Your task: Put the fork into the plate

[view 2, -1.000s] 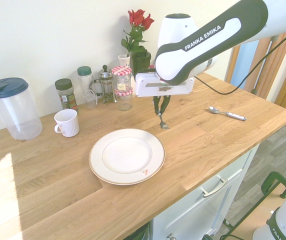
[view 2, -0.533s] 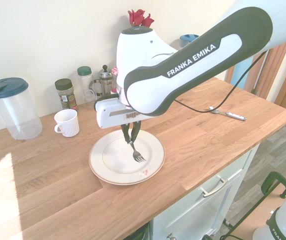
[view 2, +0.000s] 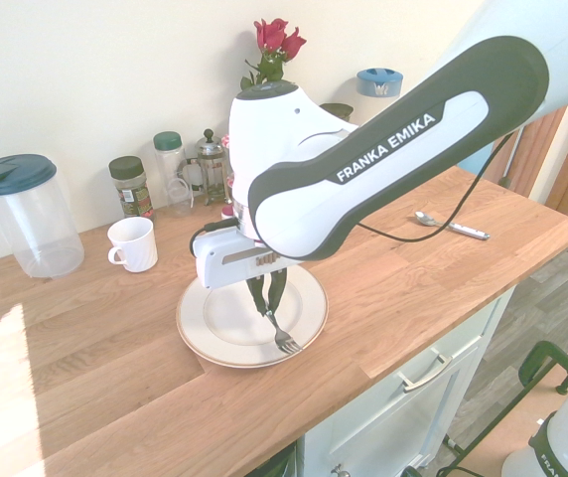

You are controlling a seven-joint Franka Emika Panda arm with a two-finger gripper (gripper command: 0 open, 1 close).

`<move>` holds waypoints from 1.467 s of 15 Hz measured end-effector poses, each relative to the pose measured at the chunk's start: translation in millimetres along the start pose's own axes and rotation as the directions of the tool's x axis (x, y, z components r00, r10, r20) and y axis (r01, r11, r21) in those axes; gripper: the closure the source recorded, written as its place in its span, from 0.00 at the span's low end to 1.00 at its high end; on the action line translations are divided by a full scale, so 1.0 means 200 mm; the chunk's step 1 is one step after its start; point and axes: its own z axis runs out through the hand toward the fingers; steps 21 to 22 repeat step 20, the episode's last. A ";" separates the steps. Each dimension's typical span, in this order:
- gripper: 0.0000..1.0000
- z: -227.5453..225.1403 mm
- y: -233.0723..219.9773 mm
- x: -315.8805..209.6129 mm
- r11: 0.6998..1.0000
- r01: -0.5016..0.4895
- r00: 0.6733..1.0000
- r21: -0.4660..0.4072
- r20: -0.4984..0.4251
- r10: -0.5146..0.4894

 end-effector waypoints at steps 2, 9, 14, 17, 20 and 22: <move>1.00 0.02 0.00 0.00 1.000 -0.001 1.000 -0.009 0.002 0.001; 0.00 0.09 0.02 0.04 0.999 -0.022 1.000 -0.039 0.004 0.022; 0.00 0.09 0.02 0.04 0.999 -0.028 1.000 -0.036 0.001 0.028; 0.00 0.07 0.00 0.04 0.999 -0.035 0.999 -0.018 -0.012 0.035; 0.00 0.03 -0.04 0.10 0.998 -0.059 0.998 0.001 -0.017 0.059; 0.00 0.03 -0.04 0.10 0.998 -0.059 0.998 0.001 -0.017 0.059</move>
